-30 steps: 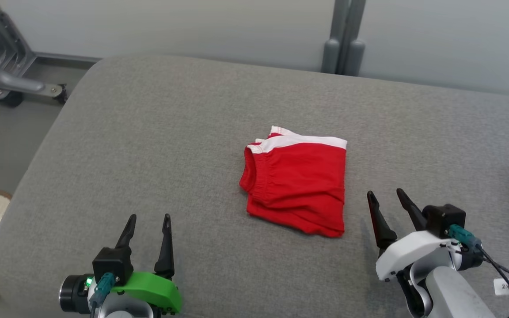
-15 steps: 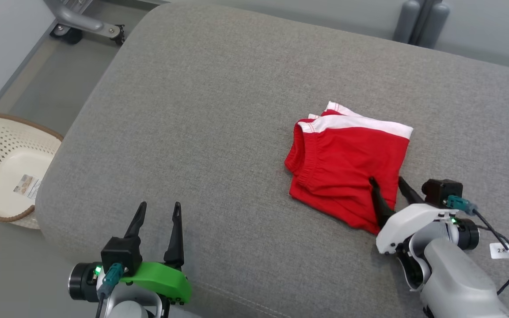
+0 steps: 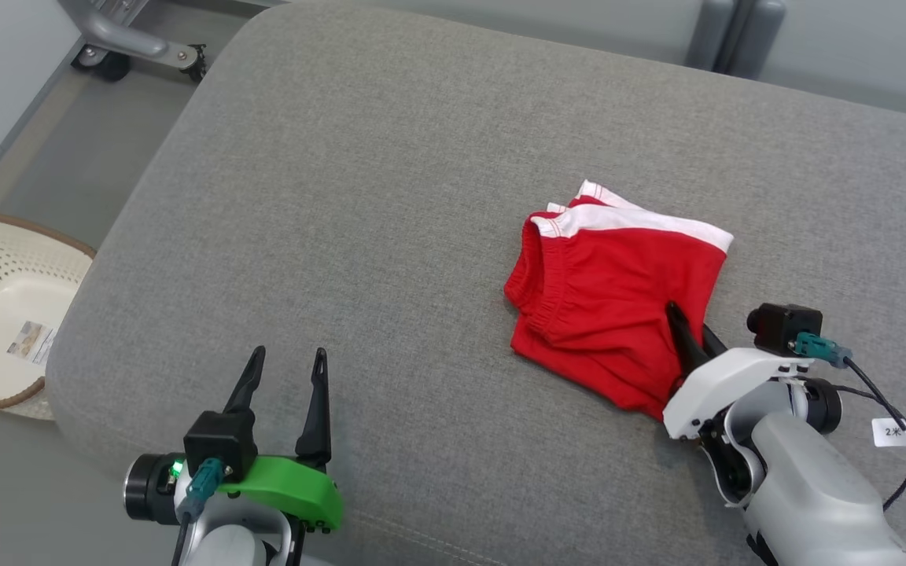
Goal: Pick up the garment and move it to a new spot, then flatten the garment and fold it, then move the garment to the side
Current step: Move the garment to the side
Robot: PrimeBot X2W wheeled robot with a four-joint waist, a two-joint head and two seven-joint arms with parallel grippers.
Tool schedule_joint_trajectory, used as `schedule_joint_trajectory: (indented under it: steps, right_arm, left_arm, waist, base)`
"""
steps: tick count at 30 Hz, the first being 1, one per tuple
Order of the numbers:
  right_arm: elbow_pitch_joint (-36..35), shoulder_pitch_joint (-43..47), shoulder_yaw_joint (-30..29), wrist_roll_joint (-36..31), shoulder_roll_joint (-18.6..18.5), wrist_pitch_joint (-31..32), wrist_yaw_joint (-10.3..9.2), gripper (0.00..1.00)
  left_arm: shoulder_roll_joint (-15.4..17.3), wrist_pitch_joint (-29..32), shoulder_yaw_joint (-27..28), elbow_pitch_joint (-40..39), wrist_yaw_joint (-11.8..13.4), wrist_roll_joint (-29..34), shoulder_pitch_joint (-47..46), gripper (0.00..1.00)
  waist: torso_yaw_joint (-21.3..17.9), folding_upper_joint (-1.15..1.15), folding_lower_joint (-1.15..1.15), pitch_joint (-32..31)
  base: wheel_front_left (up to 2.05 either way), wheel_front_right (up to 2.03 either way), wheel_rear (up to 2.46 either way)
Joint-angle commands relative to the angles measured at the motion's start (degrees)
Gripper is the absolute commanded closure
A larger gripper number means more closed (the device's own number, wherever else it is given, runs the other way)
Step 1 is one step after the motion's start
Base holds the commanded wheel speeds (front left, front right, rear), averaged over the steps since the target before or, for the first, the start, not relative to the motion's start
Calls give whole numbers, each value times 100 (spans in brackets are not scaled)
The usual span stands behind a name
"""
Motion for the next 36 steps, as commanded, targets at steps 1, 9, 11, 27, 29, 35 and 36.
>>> schedule_joint_trajectory:
  steps: [1, 9, 11, 27, 29, 35, 36]
  right_arm:
    - [-7, 213, -65, -2, -40, 15, -10, 100]
    - [-259, 813, -324, -114, 79, 11, -10, 100]
    - [-264, 951, -337, -113, 74, 11, -11, 100]
    - [-283, 1347, -297, -85, -8, 9, -10, 100]
    - [-264, 1331, -215, -107, -9, 9, -10, 100]
    - [-223, 1213, 119, -125, -28, 9, -10, 100]
    - [-217, 1137, 189, -133, -39, 9, -10, 100]
  left_arm:
    - [11, 6, 42, 11, -2, 55, 15, 0]
    - [13, 6, 210, 81, -149, 204, 231, 0]
    - [14, 6, 232, 90, -167, 214, 261, 0]
    - [12, 6, 12, 95, -141, -47, 116, 0]
    - [13, 5, -20, 80, -141, -83, 87, 0]
    - [15, 6, -167, 34, -206, -169, -2, 0]
    - [15, 6, -209, 22, -207, -158, -33, 0]
  waist:
    - [-249, 0, 0, -212]
    - [-1382, 0, 0, -723]
    - [-1708, 0, 0, -807]
    - [-3543, 0, 0, -944]
    - [-3695, 0, 0, -940]
    - [-3932, 0, 0, -846]
    - [-3931, 0, 0, -807]
  base:
    - [0, 0, 0]
    - [0, 0, 0]
    - [0, 0, 0]
    - [0, 0, 0]
    - [0, 0, 0]
    - [0, 0, 0]
    - [0, 0, 0]
